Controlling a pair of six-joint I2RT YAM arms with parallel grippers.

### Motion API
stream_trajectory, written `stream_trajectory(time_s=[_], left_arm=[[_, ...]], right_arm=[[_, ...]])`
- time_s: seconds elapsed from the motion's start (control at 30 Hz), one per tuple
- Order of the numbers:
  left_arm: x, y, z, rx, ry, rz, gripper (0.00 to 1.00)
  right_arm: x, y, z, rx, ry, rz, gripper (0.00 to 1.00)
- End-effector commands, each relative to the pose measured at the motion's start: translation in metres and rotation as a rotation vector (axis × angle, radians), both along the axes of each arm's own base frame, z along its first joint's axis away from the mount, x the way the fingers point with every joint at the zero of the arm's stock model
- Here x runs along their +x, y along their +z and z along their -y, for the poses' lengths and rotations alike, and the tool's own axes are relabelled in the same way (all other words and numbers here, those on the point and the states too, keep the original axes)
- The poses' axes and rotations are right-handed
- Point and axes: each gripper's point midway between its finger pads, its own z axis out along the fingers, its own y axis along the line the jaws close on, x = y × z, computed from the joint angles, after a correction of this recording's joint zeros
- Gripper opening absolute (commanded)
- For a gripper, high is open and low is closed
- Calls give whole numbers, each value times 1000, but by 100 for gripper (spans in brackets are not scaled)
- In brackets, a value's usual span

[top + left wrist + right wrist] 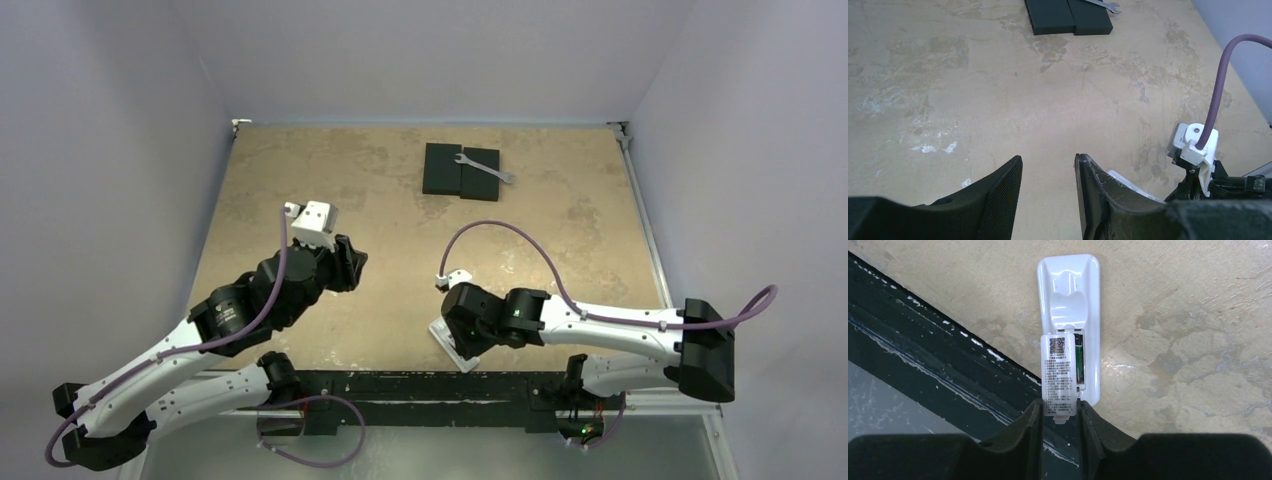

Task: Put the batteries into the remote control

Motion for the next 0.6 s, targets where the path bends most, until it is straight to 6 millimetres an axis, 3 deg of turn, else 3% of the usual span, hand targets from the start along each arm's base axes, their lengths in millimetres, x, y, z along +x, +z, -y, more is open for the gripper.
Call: stream_trajectory(time_s=[0.0, 0.57], left_arm=[[3, -1, -7, 30, 26, 17, 43], [4, -1, -11, 35, 42, 22, 43]], right_arm=[[5, -5, -4, 17, -50, 19, 19], [5, -23, -10, -10, -45, 3, 20]])
